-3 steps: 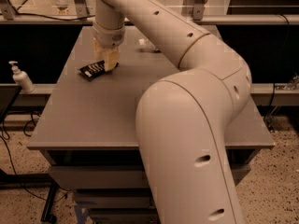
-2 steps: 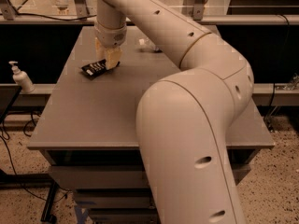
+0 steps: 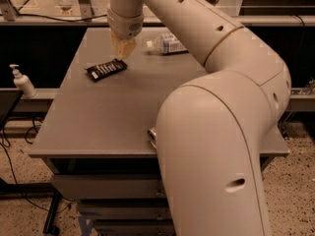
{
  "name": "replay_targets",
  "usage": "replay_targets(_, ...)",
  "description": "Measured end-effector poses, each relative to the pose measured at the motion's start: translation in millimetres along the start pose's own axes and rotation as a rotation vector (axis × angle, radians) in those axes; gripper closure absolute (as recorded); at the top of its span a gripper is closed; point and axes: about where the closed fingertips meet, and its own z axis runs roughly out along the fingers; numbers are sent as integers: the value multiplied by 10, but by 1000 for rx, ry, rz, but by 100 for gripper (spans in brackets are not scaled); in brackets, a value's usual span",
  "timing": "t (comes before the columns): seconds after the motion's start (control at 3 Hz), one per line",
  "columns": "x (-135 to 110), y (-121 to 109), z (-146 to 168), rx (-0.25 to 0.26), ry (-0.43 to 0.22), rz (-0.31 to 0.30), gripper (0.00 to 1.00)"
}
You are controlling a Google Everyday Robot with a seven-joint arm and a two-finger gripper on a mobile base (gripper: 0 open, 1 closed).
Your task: Pick rxbar chocolate
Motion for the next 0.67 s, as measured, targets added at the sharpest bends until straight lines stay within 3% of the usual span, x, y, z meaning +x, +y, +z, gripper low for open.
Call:
replay_targets(0.33, 72, 62, -231, 24, 13, 20, 100)
replay_targets(0.67, 94, 63, -269, 33, 2, 39, 82)
